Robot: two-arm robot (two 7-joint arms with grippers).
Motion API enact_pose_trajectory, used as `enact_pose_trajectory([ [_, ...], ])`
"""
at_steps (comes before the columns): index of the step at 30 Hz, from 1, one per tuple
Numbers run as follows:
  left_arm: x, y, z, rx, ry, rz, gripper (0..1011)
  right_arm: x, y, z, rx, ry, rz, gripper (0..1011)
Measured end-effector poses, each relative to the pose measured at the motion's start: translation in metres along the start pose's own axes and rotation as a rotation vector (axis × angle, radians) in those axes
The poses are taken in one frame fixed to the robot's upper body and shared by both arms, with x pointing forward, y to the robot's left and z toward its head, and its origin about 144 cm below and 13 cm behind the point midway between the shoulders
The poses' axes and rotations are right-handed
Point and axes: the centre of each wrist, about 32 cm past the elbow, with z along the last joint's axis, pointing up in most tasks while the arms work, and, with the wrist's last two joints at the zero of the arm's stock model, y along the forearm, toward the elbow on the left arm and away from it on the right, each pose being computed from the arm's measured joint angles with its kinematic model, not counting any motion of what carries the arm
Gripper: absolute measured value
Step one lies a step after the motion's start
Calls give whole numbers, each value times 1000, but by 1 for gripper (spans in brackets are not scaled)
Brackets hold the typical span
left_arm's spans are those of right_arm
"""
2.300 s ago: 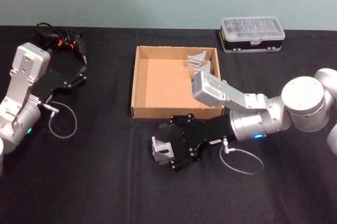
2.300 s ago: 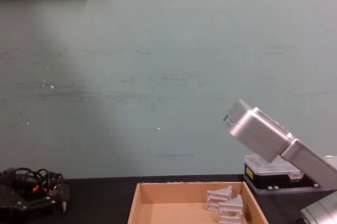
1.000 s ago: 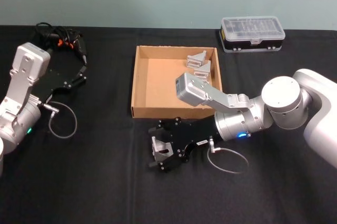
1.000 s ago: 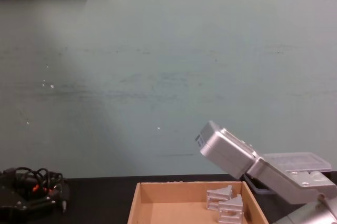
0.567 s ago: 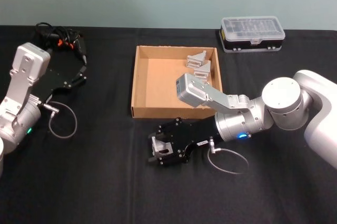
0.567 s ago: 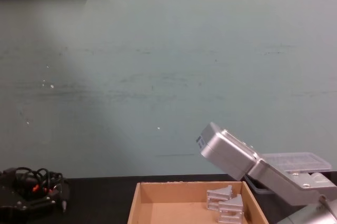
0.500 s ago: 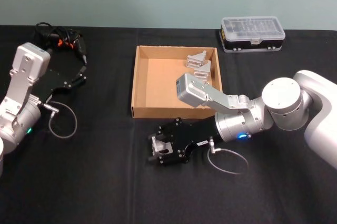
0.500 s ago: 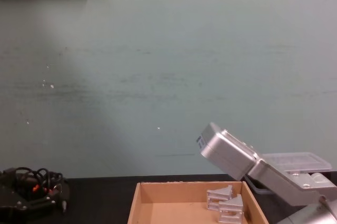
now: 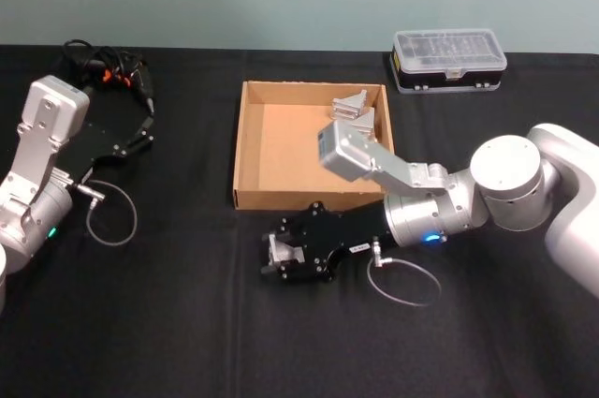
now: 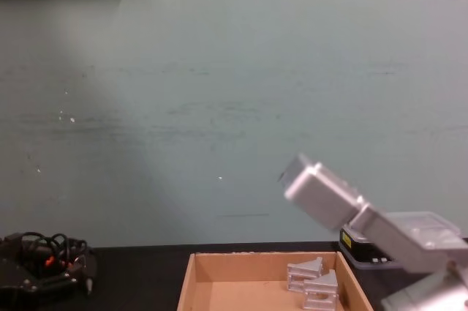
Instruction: Use one hand to pick up the angle iron from the table and place it into the box.
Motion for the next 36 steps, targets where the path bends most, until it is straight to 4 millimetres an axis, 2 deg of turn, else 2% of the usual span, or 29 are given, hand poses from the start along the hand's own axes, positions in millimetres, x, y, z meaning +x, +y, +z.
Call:
enact_pose_trajectory([
  [7, 0, 0, 0, 0, 0, 0, 1000, -8, -20, 17, 88, -12, -41, 466],
  [14, 0, 0, 0, 0, 0, 0, 1000, -16, -56, 39, 180, -48, -166, 465],
  [21, 0, 0, 0, 0, 0, 0, 1000, -12, -80, 42, 204, -47, -351, 466],
  [27, 0, 0, 0, 0, 0, 0, 1000, -4, -81, 36, 173, -36, -448, 466],
  [36, 0, 0, 0, 0, 0, 0, 1000, 18, -64, 25, 115, 18, -545, 466],
])
